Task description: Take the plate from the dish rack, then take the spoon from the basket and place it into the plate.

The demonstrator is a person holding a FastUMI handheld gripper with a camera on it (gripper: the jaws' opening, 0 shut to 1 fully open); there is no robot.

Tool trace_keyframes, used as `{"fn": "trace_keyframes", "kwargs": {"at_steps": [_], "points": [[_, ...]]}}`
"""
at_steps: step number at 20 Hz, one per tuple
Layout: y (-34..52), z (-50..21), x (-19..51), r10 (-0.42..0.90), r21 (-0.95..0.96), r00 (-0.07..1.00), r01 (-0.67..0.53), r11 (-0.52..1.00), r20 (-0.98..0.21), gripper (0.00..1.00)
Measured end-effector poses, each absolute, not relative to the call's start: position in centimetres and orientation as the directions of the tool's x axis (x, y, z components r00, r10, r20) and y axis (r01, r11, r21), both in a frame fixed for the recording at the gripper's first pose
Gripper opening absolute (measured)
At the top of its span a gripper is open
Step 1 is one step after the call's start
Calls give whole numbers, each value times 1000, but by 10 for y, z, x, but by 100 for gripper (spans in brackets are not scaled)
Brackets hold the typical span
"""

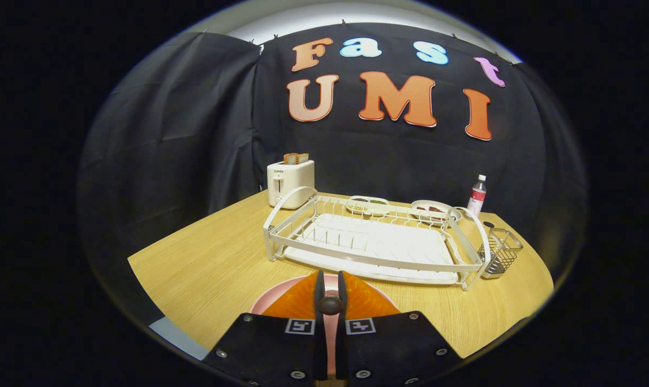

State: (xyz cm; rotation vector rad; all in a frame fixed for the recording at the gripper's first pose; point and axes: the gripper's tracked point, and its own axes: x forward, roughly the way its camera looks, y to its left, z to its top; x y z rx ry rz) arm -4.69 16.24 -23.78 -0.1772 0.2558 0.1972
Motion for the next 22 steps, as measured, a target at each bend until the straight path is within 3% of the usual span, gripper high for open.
{"fn": "trace_keyframes", "kwargs": {"at_steps": [7, 11, 12, 20, 22], "points": [[153, -240, -45, 147, -140, 944, -195, 971, -296, 19], [145, -224, -44, 143, -121, 949, -183, 976, -283, 32], [143, -220, -43, 140, -122, 950, -180, 976, -280, 42], [103, -156, -38, 61, -131, 976, -90, 987, -210, 90], [92, -132, -37, 38, -141, 984, -64, 988, -175, 96]]}}
